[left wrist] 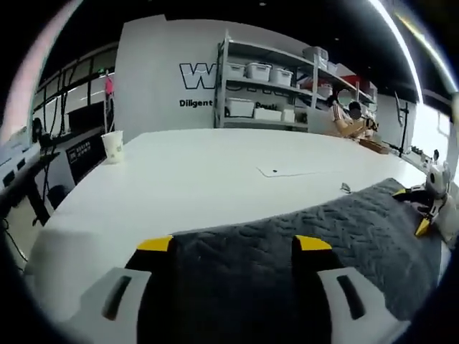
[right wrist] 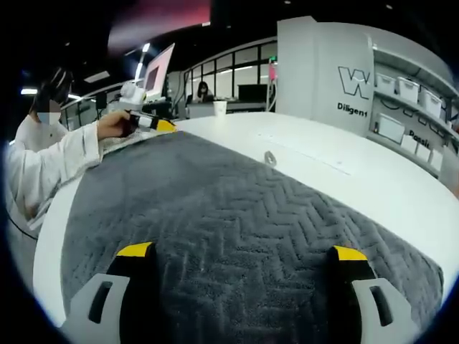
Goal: Open the folded towel by lifting each exposed corner and separating the folded layers until the towel lies flat within the target outline without major curled edges
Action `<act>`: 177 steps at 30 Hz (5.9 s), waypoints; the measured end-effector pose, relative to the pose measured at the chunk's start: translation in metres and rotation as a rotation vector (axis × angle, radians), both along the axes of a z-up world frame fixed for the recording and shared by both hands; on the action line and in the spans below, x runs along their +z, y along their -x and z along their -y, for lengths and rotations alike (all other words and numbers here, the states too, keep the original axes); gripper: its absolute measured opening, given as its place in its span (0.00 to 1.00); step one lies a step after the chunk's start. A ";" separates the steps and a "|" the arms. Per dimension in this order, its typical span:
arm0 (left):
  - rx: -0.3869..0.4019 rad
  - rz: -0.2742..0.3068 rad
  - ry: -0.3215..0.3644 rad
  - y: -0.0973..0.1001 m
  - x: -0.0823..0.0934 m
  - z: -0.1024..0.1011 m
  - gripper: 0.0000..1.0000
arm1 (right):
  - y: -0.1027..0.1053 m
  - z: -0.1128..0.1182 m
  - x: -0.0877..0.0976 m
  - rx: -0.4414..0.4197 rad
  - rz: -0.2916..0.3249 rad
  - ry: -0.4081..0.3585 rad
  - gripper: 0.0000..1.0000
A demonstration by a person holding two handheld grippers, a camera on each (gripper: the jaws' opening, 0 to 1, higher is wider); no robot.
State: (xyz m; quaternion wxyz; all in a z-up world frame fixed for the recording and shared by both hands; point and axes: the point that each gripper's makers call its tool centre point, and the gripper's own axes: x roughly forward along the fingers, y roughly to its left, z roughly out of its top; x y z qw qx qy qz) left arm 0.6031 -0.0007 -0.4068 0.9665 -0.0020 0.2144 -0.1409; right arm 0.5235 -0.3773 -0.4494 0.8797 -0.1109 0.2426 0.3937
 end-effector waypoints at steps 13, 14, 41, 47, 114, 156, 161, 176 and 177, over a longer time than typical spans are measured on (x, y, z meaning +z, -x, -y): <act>-0.047 0.048 -0.041 0.104 0.016 0.007 0.71 | 0.000 0.000 0.000 0.000 0.001 -0.001 0.99; -0.055 0.044 -0.042 0.113 0.015 0.007 0.72 | 0.000 0.000 0.000 0.000 0.001 -0.001 0.99; -0.150 -0.079 -0.094 0.211 -0.035 -0.005 0.73 | -0.001 0.000 0.000 0.000 0.004 -0.005 0.99; -0.167 -0.079 -0.111 0.213 -0.036 -0.005 0.73 | -0.001 0.001 0.000 0.002 0.005 -0.007 0.99; 0.078 -0.043 -0.097 0.261 -0.033 -0.025 0.62 | -0.001 0.000 0.000 0.003 0.011 -0.014 0.99; -0.003 0.003 -0.096 0.211 -0.022 0.059 0.64 | 0.000 -0.001 0.000 0.005 0.012 -0.014 0.99; -0.018 -0.006 -0.067 0.210 -0.028 0.070 0.63 | 0.000 -0.001 0.000 0.005 0.012 -0.014 0.99; -0.009 0.004 -0.066 0.218 -0.034 0.073 0.61 | 0.000 -0.001 0.000 0.005 0.012 -0.014 0.99; -0.009 0.005 -0.066 0.218 -0.034 0.073 0.61 | 0.000 -0.001 0.000 0.005 0.012 -0.014 0.99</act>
